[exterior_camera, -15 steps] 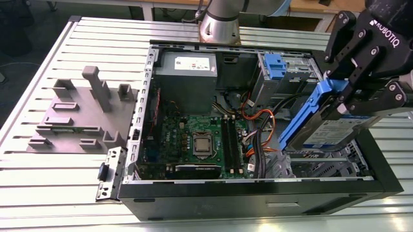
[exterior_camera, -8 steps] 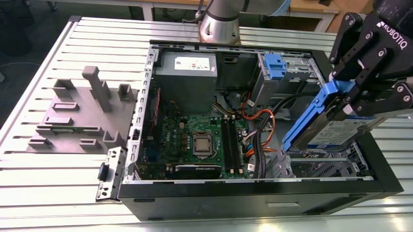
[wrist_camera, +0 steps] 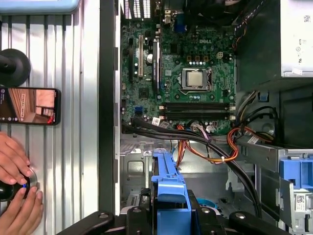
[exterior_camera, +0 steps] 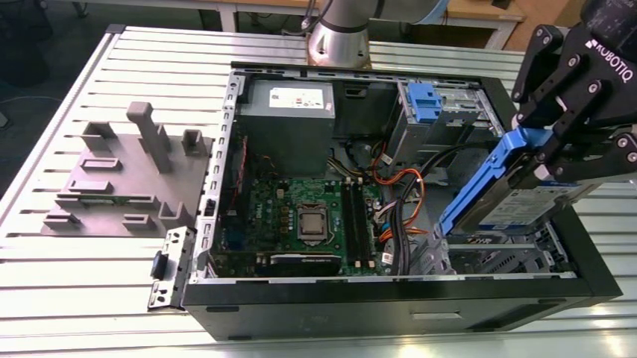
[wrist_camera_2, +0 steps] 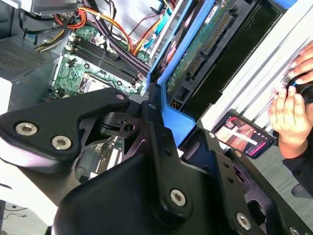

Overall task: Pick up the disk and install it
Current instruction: 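Insert the disk into the insertion slot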

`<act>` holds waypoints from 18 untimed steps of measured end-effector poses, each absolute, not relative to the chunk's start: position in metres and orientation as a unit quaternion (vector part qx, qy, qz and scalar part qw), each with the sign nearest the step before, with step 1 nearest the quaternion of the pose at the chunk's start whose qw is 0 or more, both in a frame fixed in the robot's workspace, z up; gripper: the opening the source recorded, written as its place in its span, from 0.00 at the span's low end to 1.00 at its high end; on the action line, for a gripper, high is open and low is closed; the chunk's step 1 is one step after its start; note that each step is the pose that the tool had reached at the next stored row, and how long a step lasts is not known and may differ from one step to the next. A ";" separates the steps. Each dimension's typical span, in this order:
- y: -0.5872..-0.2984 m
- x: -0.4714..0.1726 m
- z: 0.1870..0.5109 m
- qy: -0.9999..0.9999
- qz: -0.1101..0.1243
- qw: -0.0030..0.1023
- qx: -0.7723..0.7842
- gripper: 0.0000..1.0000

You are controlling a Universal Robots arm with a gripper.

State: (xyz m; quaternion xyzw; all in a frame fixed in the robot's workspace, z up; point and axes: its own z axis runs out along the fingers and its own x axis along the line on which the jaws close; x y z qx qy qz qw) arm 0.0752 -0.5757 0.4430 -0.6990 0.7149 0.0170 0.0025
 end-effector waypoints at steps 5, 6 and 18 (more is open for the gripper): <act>-0.576 0.077 0.440 0.715 0.017 0.003 -0.699 0.37; -0.576 0.077 0.439 0.715 0.017 0.003 -0.699 0.37; -0.576 0.080 0.433 0.715 0.017 0.003 -0.699 0.37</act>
